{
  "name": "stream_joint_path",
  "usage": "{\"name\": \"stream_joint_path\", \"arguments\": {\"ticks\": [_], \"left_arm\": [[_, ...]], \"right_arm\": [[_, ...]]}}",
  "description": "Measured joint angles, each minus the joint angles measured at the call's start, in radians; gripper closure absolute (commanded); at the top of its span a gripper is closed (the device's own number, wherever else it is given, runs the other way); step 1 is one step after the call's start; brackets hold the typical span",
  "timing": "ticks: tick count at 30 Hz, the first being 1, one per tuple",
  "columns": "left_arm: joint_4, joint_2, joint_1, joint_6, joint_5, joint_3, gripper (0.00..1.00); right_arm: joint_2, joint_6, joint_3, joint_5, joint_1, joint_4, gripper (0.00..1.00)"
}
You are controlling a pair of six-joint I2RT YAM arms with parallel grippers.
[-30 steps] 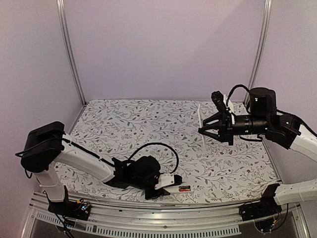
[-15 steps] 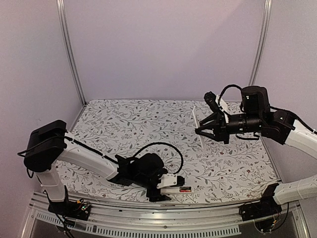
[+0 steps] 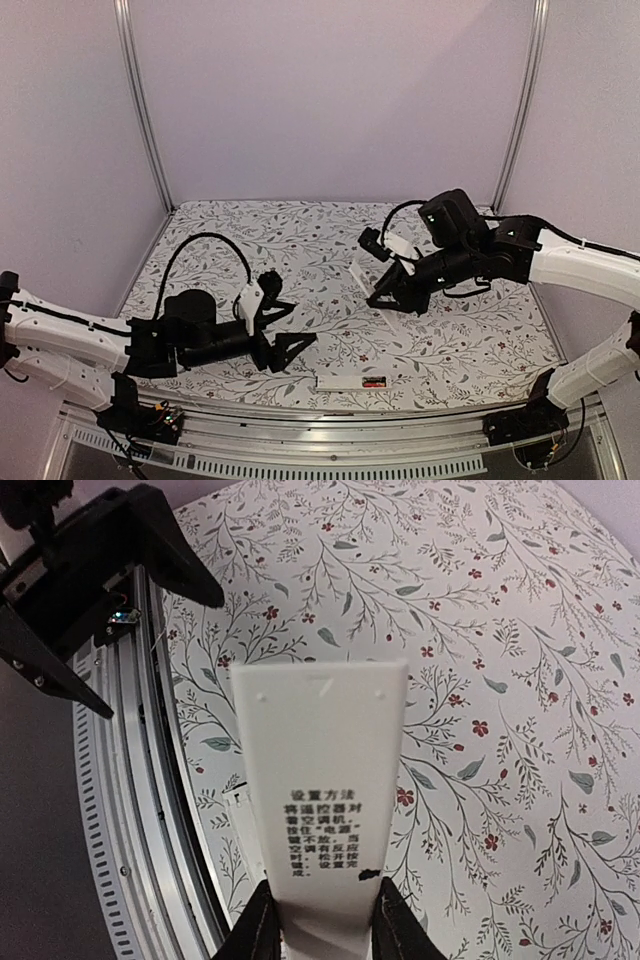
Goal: Load the batteries into the remote control
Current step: Place the battery cover on the remote control without the battery cover.
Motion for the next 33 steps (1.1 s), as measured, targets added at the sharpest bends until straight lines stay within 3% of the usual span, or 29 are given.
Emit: {"name": "stream_joint_path", "arguments": {"ticks": [5, 9, 16, 24, 33], "left_arm": [[0.001, -0.149, 0.004, -0.343, -0.171, -0.099, 0.25], [-0.052, -0.193, -0.003, -0.52, -0.244, -0.144, 0.25], [-0.157, -0.159, -0.007, -0.653, -0.326, -0.142, 0.22], [-0.051, -0.09, -0.027, -0.557, -0.33, -0.192, 0.28], [0.175, -0.015, -0.22, -0.171, -0.349, -0.342, 0.31]], "right_arm": [[0.121, -0.022, 0.037, 0.04, 0.053, -0.09, 0.99], [0.222, -0.064, 0.097, 0.087, 0.13, -0.158, 0.97], [0.41, -0.126, 0.186, 0.183, 0.221, -0.246, 0.95], [0.515, -0.172, 0.241, 0.24, 0.281, -0.341, 0.94], [0.592, -0.178, 0.315, 0.26, 0.313, -0.409, 0.92]]}}
